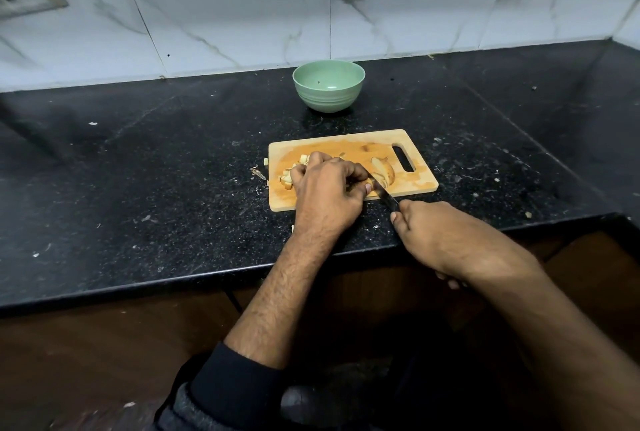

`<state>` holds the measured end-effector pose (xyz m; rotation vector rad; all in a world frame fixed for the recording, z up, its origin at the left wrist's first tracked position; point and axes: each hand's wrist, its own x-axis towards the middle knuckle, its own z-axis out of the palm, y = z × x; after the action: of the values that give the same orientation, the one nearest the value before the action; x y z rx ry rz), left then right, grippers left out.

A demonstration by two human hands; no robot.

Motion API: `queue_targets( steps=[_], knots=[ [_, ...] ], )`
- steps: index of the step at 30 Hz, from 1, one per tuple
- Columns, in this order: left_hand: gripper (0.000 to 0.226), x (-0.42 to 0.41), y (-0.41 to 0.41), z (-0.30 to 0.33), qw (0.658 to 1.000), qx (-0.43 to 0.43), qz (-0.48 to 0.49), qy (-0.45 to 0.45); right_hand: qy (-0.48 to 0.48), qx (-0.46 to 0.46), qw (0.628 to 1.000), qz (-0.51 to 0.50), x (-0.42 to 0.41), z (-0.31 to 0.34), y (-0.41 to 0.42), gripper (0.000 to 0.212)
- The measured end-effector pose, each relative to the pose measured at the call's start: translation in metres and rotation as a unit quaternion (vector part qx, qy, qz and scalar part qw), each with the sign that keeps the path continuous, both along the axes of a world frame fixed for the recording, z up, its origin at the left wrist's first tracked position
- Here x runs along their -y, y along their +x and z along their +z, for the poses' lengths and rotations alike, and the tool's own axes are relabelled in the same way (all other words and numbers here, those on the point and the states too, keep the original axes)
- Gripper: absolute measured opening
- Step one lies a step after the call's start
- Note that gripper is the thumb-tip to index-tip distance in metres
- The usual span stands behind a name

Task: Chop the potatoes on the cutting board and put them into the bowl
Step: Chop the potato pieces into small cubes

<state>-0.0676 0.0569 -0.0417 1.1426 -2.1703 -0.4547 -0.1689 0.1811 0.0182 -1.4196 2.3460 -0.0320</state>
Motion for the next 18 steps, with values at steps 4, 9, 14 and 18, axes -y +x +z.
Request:
queue_targets(
  steps=[4, 9, 14, 18],
  knots=[
    [0.021, -0.002, 0.000, 0.000, 1.000, 0.005, 0.015, -0.012, 0.004, 0.005, 1.000, 0.017, -0.017, -0.003, -0.002, 0.031],
    [0.021, -0.001, -0.001, -0.002, 1.000, 0.012, 0.016, -0.021, 0.020, 0.013, 1.000, 0.008, -0.036, -0.009, 0.000, 0.026],
    [0.023, -0.004, -0.001, -0.002, 0.999, 0.013, 0.008, -0.030, 0.017, 0.017, 1.000, -0.012, -0.042, -0.010, -0.001, 0.027],
    [0.030, -0.005, 0.003, -0.002, 0.999, 0.020, 0.006, -0.034, -0.004, 0.014, 1.000, -0.011, -0.042, -0.003, -0.001, 0.031]
  ],
)
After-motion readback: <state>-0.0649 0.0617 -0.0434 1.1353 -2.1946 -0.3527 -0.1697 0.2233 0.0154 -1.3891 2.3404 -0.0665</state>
